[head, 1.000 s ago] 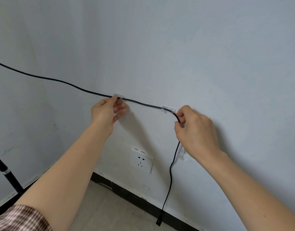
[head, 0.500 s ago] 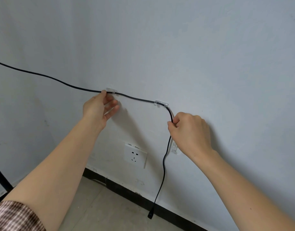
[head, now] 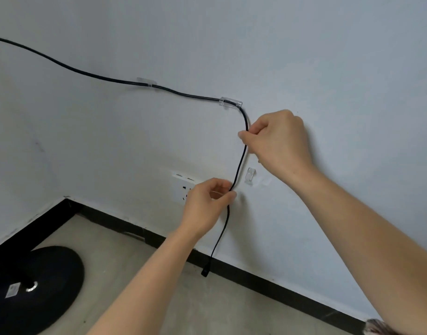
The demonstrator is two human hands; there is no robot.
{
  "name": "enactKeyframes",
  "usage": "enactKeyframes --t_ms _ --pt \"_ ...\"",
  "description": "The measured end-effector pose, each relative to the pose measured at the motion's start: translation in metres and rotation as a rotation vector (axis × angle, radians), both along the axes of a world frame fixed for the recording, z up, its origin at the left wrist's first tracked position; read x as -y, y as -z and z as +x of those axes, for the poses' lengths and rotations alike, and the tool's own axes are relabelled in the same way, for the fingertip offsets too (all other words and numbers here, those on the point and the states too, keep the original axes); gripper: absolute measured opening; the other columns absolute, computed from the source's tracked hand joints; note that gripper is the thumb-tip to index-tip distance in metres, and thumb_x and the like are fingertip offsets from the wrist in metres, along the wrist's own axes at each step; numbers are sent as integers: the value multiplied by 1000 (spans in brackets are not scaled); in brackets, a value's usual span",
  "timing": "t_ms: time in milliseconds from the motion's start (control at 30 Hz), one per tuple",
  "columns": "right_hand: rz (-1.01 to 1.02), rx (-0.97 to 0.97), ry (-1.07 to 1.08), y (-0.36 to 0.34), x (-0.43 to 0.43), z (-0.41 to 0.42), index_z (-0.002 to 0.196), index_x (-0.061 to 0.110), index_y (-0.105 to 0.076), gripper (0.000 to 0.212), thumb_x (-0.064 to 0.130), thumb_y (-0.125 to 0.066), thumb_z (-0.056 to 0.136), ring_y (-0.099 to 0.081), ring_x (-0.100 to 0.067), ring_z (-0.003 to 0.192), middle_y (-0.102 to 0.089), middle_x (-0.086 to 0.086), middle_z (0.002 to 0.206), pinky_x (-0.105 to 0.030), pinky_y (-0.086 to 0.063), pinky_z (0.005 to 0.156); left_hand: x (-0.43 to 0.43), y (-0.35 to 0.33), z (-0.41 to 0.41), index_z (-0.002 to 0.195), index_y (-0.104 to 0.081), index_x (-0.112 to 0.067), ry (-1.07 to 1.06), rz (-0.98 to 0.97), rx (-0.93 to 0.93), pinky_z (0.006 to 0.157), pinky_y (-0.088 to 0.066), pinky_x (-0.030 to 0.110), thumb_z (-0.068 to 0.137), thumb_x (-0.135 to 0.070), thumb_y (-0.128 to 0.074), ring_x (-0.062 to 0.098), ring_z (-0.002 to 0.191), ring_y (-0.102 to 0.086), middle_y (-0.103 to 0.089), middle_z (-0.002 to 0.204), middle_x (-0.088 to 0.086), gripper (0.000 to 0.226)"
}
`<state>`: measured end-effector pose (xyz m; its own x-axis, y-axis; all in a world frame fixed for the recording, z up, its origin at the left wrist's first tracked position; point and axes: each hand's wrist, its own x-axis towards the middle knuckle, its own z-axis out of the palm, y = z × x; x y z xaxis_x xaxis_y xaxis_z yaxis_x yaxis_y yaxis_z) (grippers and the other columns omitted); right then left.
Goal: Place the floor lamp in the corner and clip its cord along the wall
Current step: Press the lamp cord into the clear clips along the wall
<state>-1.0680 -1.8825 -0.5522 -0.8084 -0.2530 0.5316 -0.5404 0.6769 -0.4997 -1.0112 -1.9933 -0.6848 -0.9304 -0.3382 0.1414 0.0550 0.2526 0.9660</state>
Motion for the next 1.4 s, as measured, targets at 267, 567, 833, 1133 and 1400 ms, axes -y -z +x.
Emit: enactKeyframes --t_ms 267,567,833,1133,1400 --pt "-104 109 -19 5 0 8 67 7 -69 22 27 -70 77 -68 -29 62 -68 -14 57 -46 -59 60 -19 13 -13 75 -66 -26 -20 -137 -60 63 -42 13 81 -25 -67 -2 62 -58 -64 65 -15 6" --pt "-290 318 80 83 -56 25 65 10 -66 18 14 -59 81 -48 -11 39 -62 -4 49 -40 -53 49 -22 10 -14 79 -75 -14 130 161 -10 66 -53 20 80 -19 -71 11 67 -69 -74 74 5 6" --pt "-28 672 -62 150 -74 26 82 12 -70 10 19 -63 81 -45 -15 50 -52 -1 59 -26 -36 54 -32 3 -14 85 -74 -6 154 233 -12 70 -56 28 84 -16 -67 19 73 -70 -73 81 18 11" --pt "31 467 -101 159 -78 23 66 2 -54 38 28 -53 93 -29 -12 46 -34 3 48 -29 -25 49 -33 -6 -21 61 -67 -15 -28 9 -63 66 -56 34 75 -39 -69 20 62 -66 -69 59 3 28" --pt "217 278 -55 159 -85 28 54 25 -34 42 32 -49 93 -35 -10 43 -35 5 44 -31 -29 46 -31 -14 -22 79 -62 -24 -107 -185 -253 57 -45 12 74 -32 -68 4 58 -56 -65 68 -6 11"
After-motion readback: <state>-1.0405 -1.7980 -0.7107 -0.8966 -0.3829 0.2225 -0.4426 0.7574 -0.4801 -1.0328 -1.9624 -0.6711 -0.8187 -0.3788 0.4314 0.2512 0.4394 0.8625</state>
